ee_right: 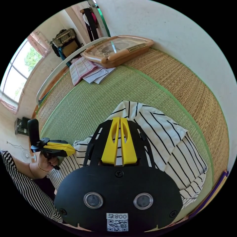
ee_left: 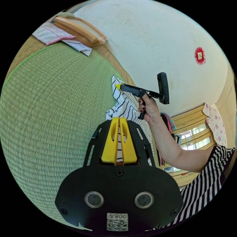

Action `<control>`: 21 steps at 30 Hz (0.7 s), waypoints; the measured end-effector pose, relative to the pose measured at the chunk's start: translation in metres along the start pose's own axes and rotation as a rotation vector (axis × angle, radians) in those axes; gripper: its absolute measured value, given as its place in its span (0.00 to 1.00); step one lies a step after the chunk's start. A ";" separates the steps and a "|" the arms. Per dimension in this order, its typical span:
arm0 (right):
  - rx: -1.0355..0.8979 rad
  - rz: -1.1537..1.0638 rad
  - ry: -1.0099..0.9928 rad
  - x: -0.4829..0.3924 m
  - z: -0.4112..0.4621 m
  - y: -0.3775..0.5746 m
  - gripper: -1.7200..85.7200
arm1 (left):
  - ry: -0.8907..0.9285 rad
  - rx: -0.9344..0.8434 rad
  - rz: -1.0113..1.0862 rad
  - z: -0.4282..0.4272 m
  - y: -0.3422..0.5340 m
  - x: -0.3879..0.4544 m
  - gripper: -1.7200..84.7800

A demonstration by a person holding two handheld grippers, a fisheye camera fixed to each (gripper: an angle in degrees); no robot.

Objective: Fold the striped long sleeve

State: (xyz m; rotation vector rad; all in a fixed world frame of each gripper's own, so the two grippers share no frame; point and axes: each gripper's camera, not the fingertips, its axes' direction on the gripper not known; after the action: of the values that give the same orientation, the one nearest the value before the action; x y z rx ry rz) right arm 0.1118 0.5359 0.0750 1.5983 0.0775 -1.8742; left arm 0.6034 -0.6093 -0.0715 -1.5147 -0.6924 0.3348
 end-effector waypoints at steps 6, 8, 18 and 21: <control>0.050 -0.075 -0.063 -0.003 -0.037 0.050 0.04 | -0.005 -0.003 0.009 -0.025 -0.014 -0.007 0.02; 0.018 -0.096 -0.097 -0.005 -0.022 0.067 0.04 | 0.000 0.001 0.008 -0.035 -0.018 -0.011 0.02; -0.035 -0.071 -0.104 0.023 0.006 0.083 0.04 | 0.008 -0.019 0.010 -0.102 -0.034 -0.024 0.02; 0.039 -0.037 -0.097 0.037 -0.016 0.104 0.04 | 0.016 -0.017 0.005 -0.128 -0.036 -0.028 0.02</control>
State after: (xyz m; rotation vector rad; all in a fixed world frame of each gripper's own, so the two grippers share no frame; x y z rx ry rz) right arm 0.1776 0.4460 0.0759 1.5390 0.0288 -1.9902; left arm 0.6512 -0.7302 -0.0311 -1.5335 -0.6801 0.3207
